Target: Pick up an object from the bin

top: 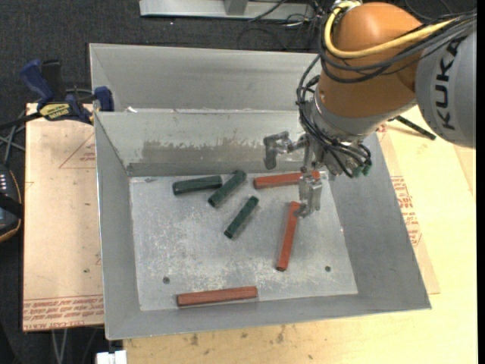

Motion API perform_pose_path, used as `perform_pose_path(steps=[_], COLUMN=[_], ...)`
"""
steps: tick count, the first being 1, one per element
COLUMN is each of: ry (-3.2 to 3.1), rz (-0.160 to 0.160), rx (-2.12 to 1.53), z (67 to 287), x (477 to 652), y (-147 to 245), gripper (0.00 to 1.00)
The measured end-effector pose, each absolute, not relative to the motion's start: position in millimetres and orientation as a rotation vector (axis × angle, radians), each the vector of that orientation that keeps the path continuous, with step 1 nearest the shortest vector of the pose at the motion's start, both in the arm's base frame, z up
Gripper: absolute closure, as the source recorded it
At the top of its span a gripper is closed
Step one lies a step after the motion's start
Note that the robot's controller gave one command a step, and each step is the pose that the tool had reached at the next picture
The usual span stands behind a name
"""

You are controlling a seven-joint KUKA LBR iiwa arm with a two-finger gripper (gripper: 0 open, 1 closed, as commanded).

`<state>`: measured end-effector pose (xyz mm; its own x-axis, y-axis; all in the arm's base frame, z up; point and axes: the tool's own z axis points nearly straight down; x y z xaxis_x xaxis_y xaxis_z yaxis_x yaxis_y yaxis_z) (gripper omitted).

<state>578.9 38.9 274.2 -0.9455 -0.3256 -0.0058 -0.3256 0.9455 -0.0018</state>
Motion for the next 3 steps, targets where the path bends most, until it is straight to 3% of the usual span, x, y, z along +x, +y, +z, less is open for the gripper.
perform_pose_path(steps=[1, 3], ry=[3.123, 3.079], rz=[0.001, 0.000], rx=[-0.266, -0.596], z=[218, 92], x=[573.8, 594.0], y=[70, 59], gripper=[0.00, 0.00])
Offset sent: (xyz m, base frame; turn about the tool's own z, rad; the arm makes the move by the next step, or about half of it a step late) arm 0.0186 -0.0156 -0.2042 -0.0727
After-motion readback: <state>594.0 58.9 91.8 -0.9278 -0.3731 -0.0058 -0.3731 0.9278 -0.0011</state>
